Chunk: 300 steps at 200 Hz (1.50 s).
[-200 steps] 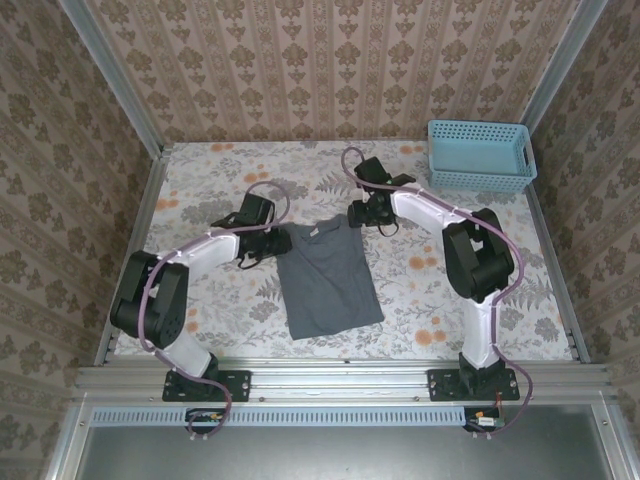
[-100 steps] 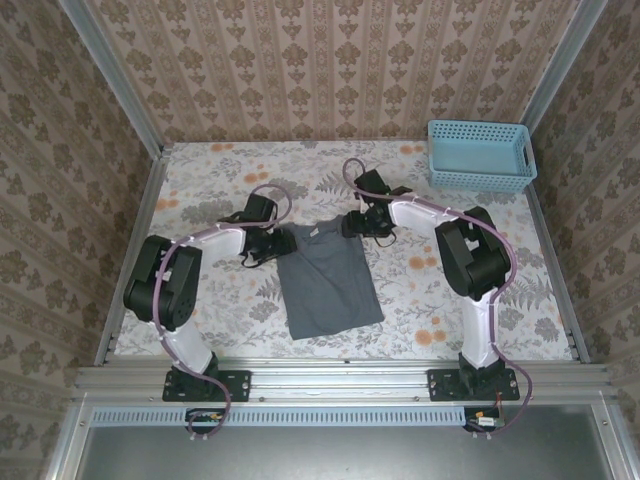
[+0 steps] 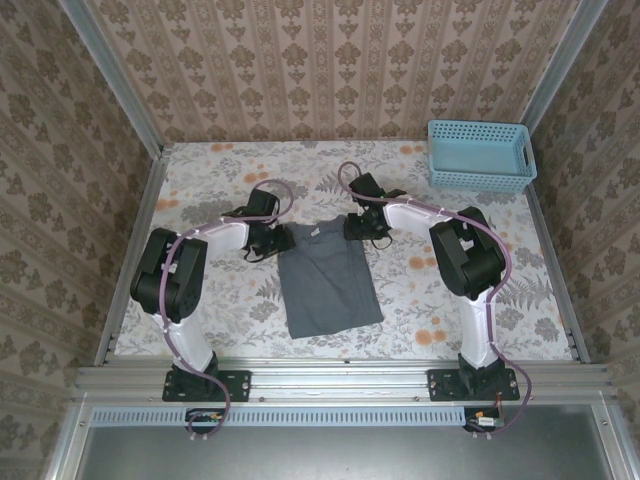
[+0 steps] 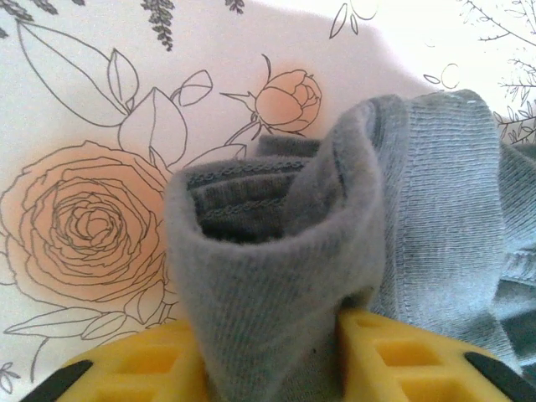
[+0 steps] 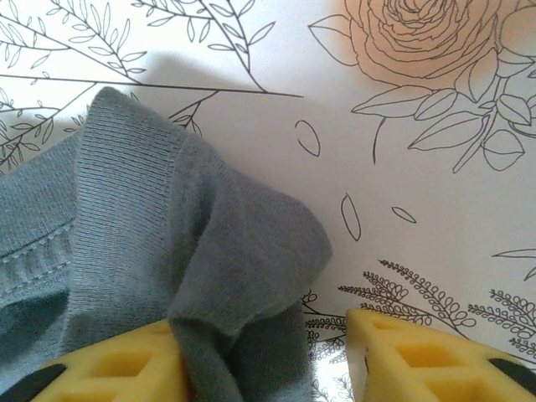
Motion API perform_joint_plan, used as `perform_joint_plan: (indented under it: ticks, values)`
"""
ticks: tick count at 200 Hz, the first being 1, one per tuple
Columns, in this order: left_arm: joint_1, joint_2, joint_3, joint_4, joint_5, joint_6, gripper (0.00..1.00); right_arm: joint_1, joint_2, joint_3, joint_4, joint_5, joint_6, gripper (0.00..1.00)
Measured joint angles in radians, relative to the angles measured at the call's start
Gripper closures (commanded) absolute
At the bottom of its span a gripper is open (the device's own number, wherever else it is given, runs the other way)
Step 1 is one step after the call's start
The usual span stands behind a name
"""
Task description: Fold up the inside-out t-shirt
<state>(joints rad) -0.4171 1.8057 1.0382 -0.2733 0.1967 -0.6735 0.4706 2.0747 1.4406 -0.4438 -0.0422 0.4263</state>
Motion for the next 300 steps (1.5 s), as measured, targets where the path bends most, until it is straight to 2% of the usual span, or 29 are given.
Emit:
perform_joint_plan:
  ticks: [40,107,128,186,219,269,300]
  values:
    - [0.0,-0.001,-0.014,0.02,-0.003,0.0,0.73,0.021,0.002,-0.001,0.015,0.013,0.005,0.66]
    - [0.0,-0.04,-0.101,0.15,0.01,-0.008,0.89,0.051,-0.045,-0.097,0.13,0.008,0.045,0.94]
    - [0.0,-0.071,-0.152,0.201,0.027,-0.012,0.99,0.045,-0.089,-0.161,0.156,-0.01,0.055,1.0]
    - [-0.002,-0.269,-0.3,0.259,0.05,-0.031,1.0,0.022,-0.216,-0.293,0.23,-0.11,0.081,1.0]
    - [-0.001,-0.392,-0.323,0.26,0.049,-0.034,1.0,0.015,-0.289,-0.321,0.281,-0.141,0.125,1.0]
    - [0.068,-0.444,-0.294,0.256,0.071,-0.034,1.0,-0.041,-0.34,-0.289,0.332,-0.2,0.162,1.0]
    - [0.108,-0.427,-0.151,0.217,0.1,-0.021,1.0,-0.083,-0.338,-0.194,0.325,-0.24,0.178,1.0]
